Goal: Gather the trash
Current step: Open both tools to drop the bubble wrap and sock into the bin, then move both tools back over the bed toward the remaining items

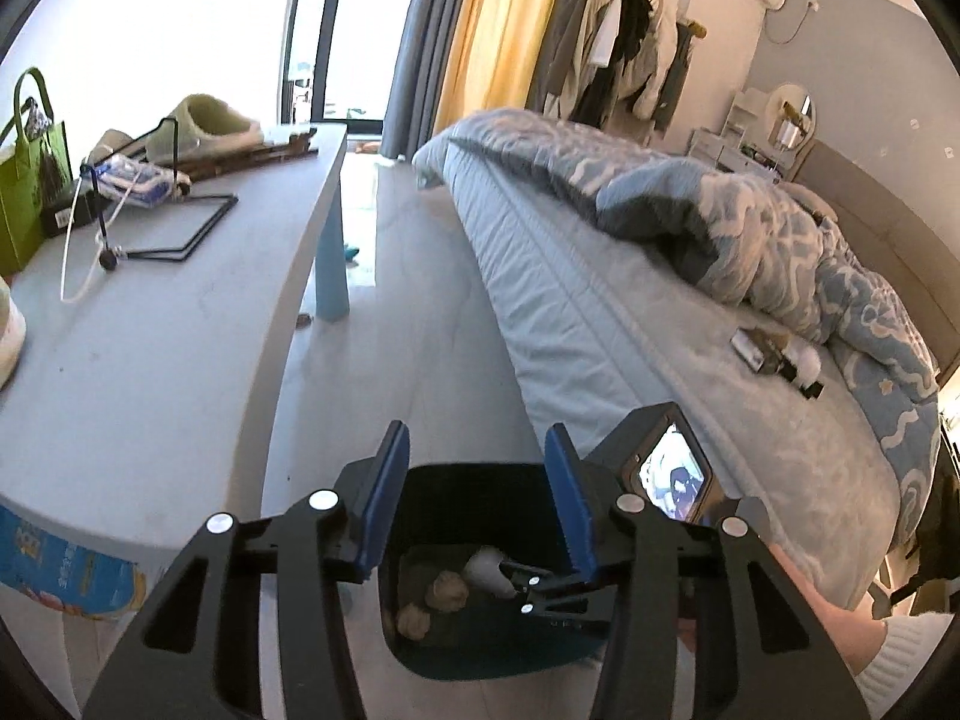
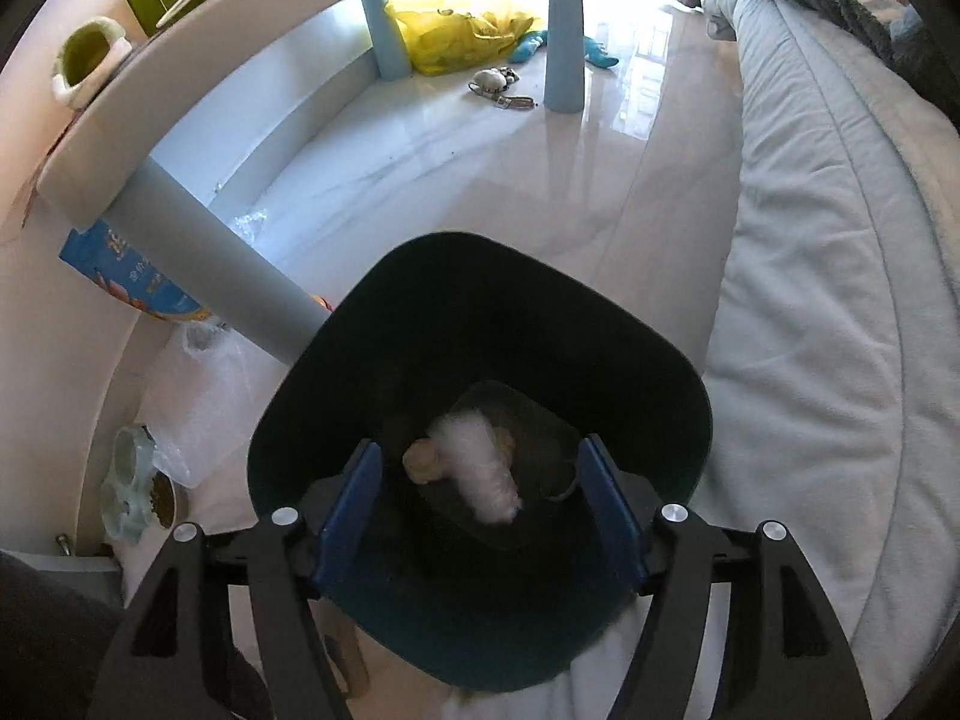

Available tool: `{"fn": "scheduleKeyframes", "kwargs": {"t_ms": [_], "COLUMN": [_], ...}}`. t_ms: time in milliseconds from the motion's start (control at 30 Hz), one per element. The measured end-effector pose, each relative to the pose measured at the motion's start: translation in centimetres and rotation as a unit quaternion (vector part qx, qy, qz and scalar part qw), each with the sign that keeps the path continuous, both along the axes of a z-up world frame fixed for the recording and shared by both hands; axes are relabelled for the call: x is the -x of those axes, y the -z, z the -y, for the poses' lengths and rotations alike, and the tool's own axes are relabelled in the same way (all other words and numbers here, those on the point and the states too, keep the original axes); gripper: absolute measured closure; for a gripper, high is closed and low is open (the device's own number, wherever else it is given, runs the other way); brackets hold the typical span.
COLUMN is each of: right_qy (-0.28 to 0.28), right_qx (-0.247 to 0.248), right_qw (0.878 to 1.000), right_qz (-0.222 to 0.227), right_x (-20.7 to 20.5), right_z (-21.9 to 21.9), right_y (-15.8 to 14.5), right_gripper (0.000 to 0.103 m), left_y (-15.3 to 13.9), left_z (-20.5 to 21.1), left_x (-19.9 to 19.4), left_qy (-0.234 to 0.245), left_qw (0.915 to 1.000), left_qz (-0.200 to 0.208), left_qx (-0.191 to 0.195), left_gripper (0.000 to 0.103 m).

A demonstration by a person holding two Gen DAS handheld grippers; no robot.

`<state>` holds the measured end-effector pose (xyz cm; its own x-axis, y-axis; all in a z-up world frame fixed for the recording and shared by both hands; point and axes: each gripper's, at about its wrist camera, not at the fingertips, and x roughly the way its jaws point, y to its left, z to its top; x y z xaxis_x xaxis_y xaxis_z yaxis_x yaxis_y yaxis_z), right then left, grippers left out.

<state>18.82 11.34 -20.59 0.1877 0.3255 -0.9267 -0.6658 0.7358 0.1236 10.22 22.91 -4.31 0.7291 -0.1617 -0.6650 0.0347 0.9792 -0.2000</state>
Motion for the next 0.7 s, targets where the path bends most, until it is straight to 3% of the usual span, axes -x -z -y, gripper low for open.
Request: {"fn": "scheduleKeyframes", "kwargs": {"t_ms": [467,700], "right_qy": [0.002,0.013], "right_qx": [-0.094,-0.112], "right_qw": [0.994,0.988], "right_qz": [0.056,0.104], "right_x": [-1.6,-2.9], "right_z": [2.8,5.9], "right_y": [-6.4,-9.2], "right_gripper": [0.034,0.034], "left_y": [-2.5,-3.9], "left_z": [1.7,3.6], "left_x": [-1.7,-3.2], "left_qy": [0.0,0.003], "left_qw": [0.9994,0.9985], "left_qz": [0.033,0.053], "left_qx": [0.005,0.009], "left_gripper": [0.053,0.042]}}
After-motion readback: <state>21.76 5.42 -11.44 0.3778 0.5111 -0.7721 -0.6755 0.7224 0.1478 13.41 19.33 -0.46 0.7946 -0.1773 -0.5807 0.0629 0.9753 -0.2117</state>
